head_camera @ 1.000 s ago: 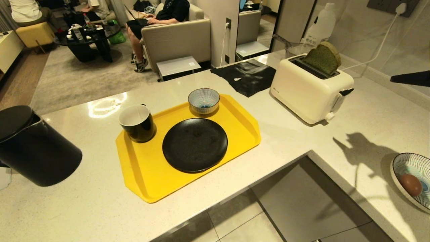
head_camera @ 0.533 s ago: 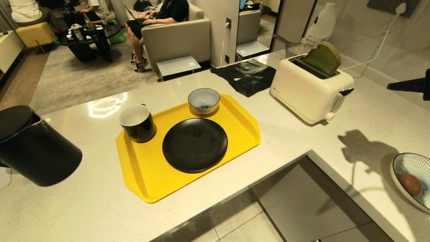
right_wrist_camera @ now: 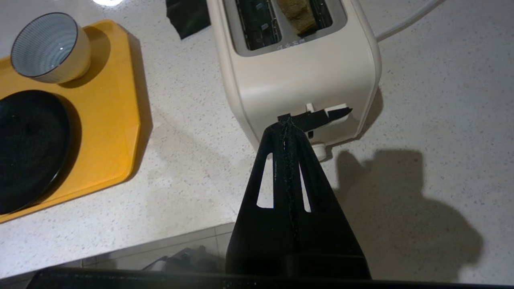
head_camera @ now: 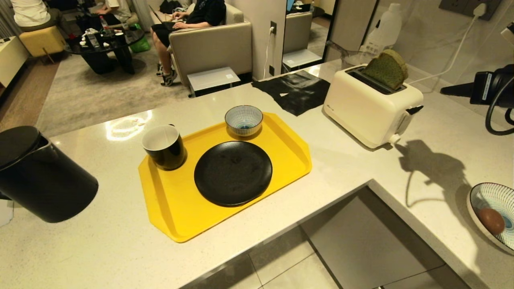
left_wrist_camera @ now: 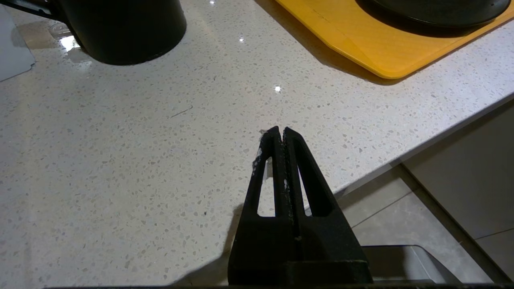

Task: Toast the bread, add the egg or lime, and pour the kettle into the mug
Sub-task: Use a bread toaster

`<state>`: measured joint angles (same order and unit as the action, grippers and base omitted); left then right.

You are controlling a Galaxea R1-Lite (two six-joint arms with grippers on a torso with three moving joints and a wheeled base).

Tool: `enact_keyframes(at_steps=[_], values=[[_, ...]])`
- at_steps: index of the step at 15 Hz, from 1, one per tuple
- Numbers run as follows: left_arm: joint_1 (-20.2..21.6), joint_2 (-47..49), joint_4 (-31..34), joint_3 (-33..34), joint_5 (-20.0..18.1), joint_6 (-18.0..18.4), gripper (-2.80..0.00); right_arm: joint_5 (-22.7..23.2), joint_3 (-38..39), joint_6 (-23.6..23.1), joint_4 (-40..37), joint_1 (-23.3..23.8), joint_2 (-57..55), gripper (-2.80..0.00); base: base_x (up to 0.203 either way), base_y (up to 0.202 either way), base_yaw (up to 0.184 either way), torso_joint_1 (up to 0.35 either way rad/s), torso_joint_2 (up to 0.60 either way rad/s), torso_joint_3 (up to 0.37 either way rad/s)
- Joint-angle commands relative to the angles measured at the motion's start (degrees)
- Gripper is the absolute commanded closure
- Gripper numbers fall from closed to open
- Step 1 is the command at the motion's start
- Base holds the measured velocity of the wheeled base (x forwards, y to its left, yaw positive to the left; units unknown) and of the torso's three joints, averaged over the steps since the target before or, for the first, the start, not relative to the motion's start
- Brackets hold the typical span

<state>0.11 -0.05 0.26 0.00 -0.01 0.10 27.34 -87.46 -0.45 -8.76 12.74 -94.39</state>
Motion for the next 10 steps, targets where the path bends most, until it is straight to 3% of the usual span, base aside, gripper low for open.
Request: enact_keyframes(at_steps=[1,4,10], values=[[-0.02,0.05,0.01,0.0,0.01,-0.01,0.0,0.29,0.33,-0.07,1.16,0.17,-2.11,0.0,0.0,0.0,0.0,0.0,0.0,0.0],[-0.02,-0.02,0.01,0.0,0.01,-0.01,0.0,0.59,2.34,-0.13,6.57,0.8,-3.54,0.0,0.0,0.0,0.0,0.0,0.0,0.0],[0.04,0.05,0.01,0.0,0.01,-0.01,0.0,3.41,4.26,-2.44,7.17,1.93,-4.31,0.0,0.0,0.0,0.0,0.0,0.0,0.0]])
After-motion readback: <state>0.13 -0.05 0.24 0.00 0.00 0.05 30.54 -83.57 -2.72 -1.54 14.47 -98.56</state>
